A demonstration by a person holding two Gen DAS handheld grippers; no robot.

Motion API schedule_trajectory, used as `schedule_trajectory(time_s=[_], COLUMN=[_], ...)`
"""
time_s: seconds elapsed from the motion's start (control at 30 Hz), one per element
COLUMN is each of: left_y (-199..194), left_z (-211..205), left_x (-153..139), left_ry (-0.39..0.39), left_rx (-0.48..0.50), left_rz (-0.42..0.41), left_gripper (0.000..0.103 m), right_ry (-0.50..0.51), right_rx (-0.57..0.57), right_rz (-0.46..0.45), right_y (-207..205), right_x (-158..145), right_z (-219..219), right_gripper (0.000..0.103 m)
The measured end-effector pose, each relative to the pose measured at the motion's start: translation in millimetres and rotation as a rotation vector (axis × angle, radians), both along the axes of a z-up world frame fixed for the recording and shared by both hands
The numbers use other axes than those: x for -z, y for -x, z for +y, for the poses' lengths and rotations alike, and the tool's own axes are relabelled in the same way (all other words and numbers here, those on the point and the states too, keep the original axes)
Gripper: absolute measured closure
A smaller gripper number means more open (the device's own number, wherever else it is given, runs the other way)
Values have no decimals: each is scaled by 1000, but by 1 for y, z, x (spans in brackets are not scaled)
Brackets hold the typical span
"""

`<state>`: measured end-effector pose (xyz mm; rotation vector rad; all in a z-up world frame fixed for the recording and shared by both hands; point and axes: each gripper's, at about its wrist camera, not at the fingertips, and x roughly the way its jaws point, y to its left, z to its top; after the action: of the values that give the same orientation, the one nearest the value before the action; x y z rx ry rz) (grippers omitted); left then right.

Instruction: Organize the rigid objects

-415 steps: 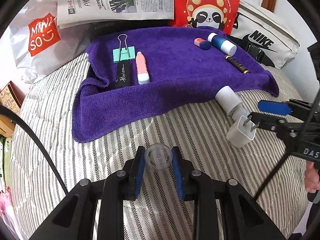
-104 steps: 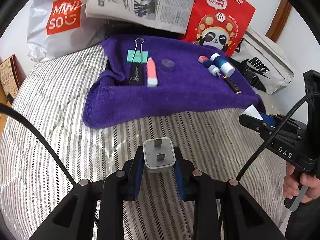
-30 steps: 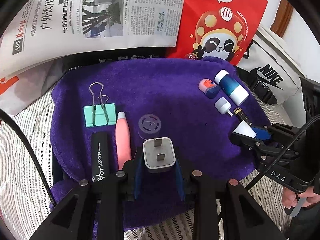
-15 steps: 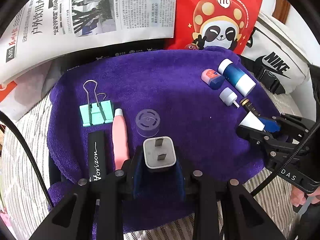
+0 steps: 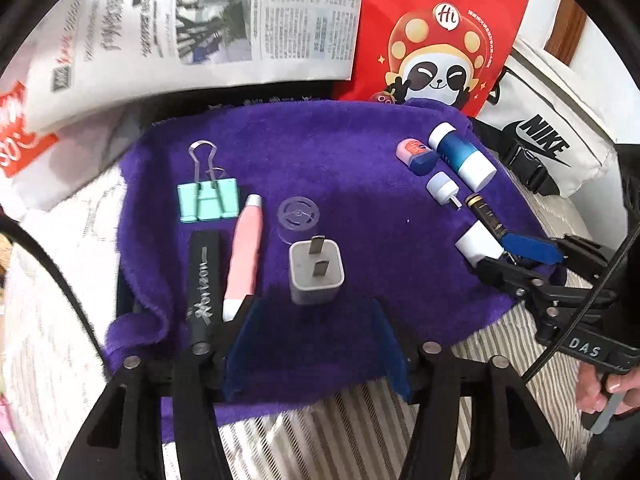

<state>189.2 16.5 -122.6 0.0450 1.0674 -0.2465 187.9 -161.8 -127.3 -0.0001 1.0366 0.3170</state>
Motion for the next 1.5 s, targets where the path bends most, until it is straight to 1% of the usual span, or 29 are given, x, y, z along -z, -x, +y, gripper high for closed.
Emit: schedule_trajectory(time_s=[0.07, 0.17, 0.2, 0.27, 0.3, 0.33, 0.37, 0.43, 0.53, 0.57, 0.63, 0.7, 0.8, 0.9, 1.0, 1.23, 1.5], left_y=[7, 20, 25, 38, 44, 49, 55, 66, 83, 90, 100, 109, 126, 139, 149, 166, 174], left_z=[0, 2, 3, 4, 4, 5, 5, 6, 10, 12, 16, 19, 23, 22, 22, 22, 26], left_x=[-7, -20, -24, -36, -42, -47, -52, -63, -79, -85, -94, -101, -111, -115, -116, -118, -127], left_ry=[-26, -36, -43, -66, -74, -82, -90, -103, -101, -91, -66, -38, 2, -7, -7, -35, -23], left_rx=[-7, -15, -19, -33, -40, -45, -49, -59, -84, -94, -116, -133, -154, -169, -170, -171, -189], left_rz=[-17, -28, -34, -57, -66, -73, -80, -98, -123, -131, -138, -146, -155, -166, -159, -155, -170], left_gripper=[35, 27, 26, 19, 16, 13, 12, 11, 6, 4, 2, 2, 0, 0, 0, 0, 0], right_ry=[6, 11, 15, 20, 19, 14, 10, -3, -7, -7, -3, 9, 46, 74, 95, 59, 66], right_rx=[4, 8, 13, 26, 31, 44, 57, 89, 120, 123, 128, 139, 164, 176, 183, 172, 183], right_rz=[0, -13, -23, -49, -57, -68, -77, -117, -162, -172, -183, -190, -182, -173, -168, -160, -166], right_y=[5, 17, 24, 36, 41, 49, 55, 72, 92, 99, 110, 119, 132, 145, 157, 177, 187], right_x=[-6, -19, -25, -37, -42, -50, -56, -74, -98, -106, -117, -125, -129, -131, -132, -137, -142], right_z=[-1, -4, -5, -7, -9, -12, -14, -21, -26, -27, -30, -31, -32, -34, -34, -34, -34], right_gripper=[49, 44, 42, 42, 40, 34, 31, 19, 12, 11, 5, 2, 1, 0, 0, 0, 0])
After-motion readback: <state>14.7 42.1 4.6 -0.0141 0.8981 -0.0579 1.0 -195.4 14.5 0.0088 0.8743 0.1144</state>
